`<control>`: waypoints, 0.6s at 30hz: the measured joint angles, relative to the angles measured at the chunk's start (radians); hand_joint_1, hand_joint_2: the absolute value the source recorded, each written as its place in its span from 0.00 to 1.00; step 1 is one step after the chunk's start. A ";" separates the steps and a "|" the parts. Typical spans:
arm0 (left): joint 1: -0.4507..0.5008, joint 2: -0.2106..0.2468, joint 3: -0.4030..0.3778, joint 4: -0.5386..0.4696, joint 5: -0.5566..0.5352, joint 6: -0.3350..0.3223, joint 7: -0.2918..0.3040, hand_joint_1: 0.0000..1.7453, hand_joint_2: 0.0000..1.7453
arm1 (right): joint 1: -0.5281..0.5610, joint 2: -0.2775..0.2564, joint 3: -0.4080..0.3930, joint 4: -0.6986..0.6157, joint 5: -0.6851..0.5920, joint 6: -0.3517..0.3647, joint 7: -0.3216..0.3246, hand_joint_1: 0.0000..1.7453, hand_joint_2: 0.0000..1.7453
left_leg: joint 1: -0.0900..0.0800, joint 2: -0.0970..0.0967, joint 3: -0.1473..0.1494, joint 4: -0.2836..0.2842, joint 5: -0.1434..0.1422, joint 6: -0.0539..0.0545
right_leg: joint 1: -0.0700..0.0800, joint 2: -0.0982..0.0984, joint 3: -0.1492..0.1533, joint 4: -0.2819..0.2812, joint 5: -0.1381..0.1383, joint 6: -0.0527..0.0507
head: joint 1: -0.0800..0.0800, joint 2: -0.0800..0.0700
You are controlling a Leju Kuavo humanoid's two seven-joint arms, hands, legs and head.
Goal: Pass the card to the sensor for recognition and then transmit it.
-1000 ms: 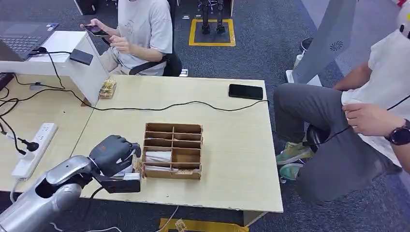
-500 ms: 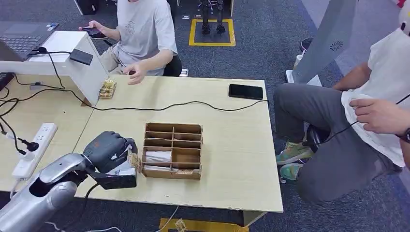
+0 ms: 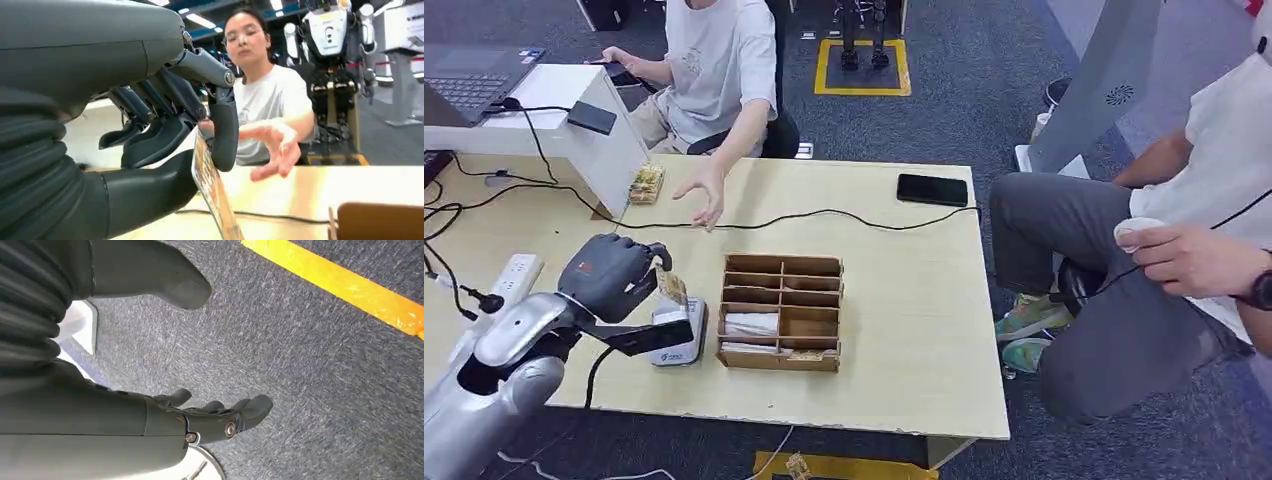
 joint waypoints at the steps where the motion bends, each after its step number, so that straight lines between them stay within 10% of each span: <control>1: -0.001 -0.003 0.005 0.003 -0.013 0.006 0.005 1.00 1.00 | 0.002 0.001 -0.002 -0.002 0.002 0.000 0.000 0.00 1.00 | 0.000 0.000 0.000 0.000 0.000 0.000 | 0.000 0.000 0.000 0.000 0.000 0.000 | 0.000 0.000; 18: -0.034 -0.082 0.044 0.124 -0.092 0.037 0.049 1.00 1.00 | 0.012 0.013 -0.027 -0.024 0.033 0.003 0.000 0.00 1.00 | 0.000 0.000 0.000 0.000 0.000 0.000 | 0.000 0.000 0.000 0.000 0.000 0.000 | 0.000 0.000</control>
